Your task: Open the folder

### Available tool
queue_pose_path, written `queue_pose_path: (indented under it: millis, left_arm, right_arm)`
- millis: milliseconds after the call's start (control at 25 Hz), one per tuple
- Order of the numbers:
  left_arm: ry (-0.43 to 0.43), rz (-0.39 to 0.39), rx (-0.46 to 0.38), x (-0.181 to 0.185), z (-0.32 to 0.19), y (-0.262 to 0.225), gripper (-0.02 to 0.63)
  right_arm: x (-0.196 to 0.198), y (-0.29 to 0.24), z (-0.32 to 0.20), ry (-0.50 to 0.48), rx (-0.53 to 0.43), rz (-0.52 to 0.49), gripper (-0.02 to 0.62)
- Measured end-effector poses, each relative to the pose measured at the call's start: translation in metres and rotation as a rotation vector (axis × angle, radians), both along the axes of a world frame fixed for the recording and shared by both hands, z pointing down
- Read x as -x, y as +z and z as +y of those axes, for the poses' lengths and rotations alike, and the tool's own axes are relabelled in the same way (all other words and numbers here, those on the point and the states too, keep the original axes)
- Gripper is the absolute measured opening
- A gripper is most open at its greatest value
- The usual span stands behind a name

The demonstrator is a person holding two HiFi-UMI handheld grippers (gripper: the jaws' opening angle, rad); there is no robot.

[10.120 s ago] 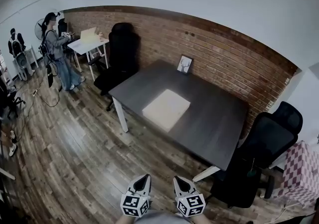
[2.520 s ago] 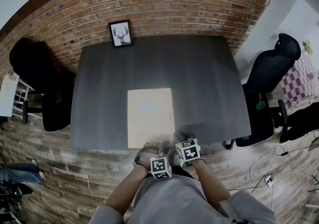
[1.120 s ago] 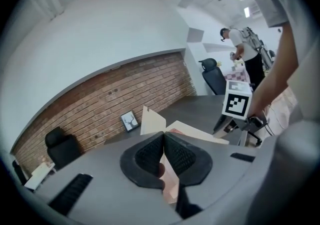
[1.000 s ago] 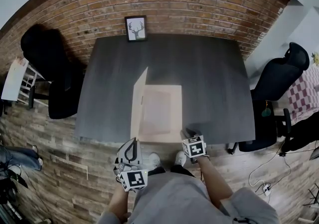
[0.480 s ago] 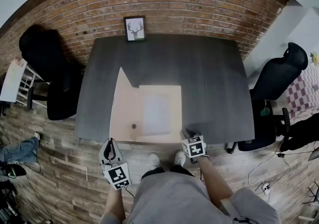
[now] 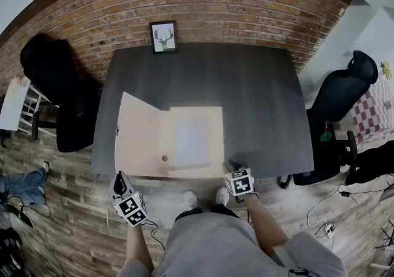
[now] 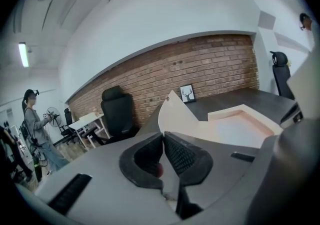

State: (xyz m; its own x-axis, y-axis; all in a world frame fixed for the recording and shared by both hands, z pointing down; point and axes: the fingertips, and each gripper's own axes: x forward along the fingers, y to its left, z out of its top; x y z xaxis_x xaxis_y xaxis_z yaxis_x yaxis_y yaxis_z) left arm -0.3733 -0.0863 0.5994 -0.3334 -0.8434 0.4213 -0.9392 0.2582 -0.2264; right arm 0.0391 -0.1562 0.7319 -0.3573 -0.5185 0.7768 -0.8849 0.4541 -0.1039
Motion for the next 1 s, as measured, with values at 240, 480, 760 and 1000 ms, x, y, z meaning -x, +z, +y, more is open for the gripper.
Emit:
queue_pose_path:
  millis: [240,480,760,1000]
  left_arm:
    - [-0.101,-0.017,0.097,0.031,0.003,0.024,0.045]
    - [-0.184,-0.097,0.166,0.044,0.002,0.030,0.078]
    - [-0.197,-0.107,0.144,0.045,0.001,0.026,0.087]
    - [-0.197,-0.132,0.132,0.042,0.002,0.021,0.091]
  right_arm:
    - [0.000,0.000,0.000,0.000,0.001,0.008,0.095]
    - [0.001,0.000,0.001,0.003,-0.001,0.015,0.095]
    - [0.001,0.000,0.001,0.007,-0.001,0.020,0.095]
    - [0.001,0.001,0.001,0.008,0.001,0.023,0.095]
